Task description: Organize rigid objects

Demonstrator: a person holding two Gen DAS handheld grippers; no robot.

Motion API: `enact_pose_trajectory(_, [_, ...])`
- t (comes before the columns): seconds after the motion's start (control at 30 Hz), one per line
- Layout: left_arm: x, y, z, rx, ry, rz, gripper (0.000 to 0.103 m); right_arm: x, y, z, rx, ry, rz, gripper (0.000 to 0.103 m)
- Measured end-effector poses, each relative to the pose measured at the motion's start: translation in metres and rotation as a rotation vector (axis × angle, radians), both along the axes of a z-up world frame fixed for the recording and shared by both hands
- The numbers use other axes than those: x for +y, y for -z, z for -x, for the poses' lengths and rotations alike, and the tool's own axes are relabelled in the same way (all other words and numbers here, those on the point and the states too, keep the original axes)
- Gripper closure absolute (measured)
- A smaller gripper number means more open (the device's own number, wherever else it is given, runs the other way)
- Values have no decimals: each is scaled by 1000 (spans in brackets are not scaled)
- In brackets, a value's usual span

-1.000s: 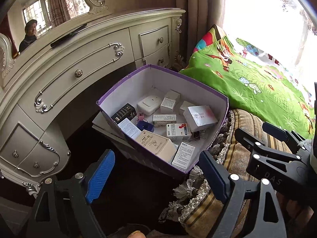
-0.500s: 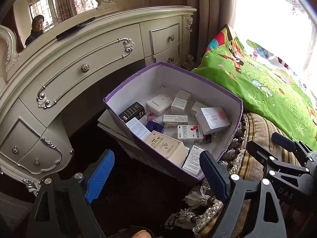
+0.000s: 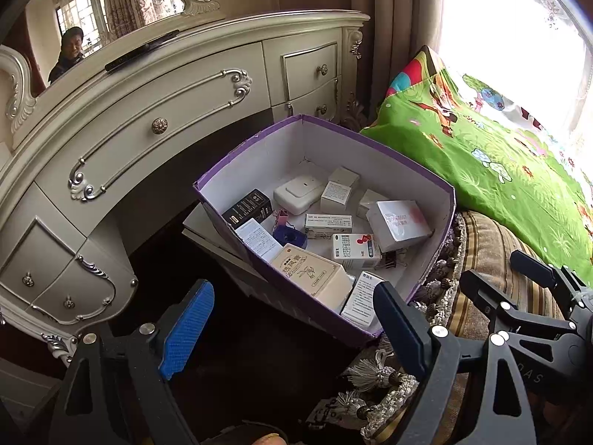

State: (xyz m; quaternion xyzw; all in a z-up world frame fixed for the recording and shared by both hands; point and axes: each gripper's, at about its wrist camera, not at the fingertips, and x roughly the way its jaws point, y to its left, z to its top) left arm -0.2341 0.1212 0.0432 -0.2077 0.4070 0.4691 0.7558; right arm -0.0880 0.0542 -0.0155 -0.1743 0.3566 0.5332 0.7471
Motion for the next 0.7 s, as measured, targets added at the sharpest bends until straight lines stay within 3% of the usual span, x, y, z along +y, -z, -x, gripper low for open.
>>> enact_pose_trajectory(0.7, [2, 6, -1, -2, 5, 26, 14, 0, 0, -4, 18, -8, -29, 14])
